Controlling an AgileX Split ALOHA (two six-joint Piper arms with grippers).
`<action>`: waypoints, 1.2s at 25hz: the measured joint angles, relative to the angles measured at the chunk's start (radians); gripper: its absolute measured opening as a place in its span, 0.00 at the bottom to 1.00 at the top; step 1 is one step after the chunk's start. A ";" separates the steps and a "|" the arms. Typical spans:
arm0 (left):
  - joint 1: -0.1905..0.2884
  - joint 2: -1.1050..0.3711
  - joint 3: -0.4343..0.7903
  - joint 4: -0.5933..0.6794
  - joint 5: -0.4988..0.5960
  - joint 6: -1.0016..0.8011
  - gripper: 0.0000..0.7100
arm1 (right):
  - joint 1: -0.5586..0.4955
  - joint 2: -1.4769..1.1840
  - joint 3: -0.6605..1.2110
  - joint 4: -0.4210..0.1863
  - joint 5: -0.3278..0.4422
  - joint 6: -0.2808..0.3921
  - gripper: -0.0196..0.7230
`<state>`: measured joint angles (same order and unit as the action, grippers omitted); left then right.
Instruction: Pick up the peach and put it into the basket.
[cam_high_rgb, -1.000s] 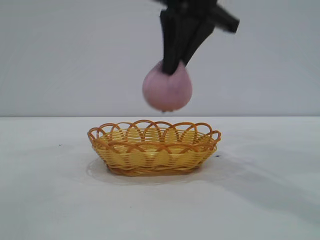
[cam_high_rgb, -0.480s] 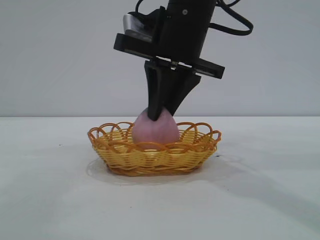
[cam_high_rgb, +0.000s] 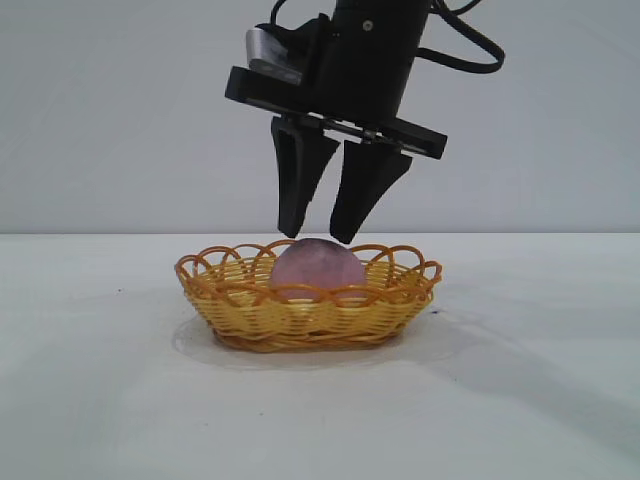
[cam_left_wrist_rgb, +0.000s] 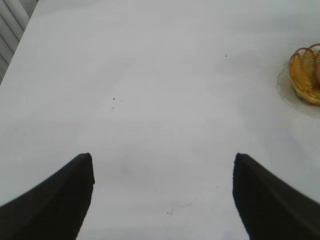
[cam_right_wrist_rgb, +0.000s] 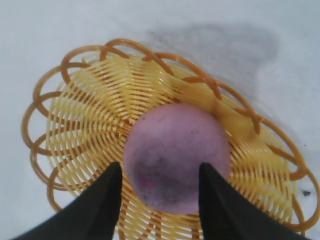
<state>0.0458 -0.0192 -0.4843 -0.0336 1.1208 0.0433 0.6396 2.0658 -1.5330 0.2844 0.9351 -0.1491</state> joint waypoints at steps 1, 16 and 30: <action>0.000 0.000 0.000 0.000 0.000 0.000 0.79 | 0.000 -0.005 -0.005 -0.011 0.005 0.000 0.44; 0.000 0.000 0.000 0.000 0.000 0.000 0.79 | -0.237 -0.165 -0.055 -0.260 0.145 0.082 0.44; 0.000 0.000 0.000 0.000 0.000 0.000 0.79 | -0.577 -0.200 -0.055 -0.211 0.206 0.097 0.44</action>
<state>0.0458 -0.0192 -0.4843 -0.0336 1.1208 0.0433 0.0624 1.8658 -1.5881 0.0733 1.1406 -0.0520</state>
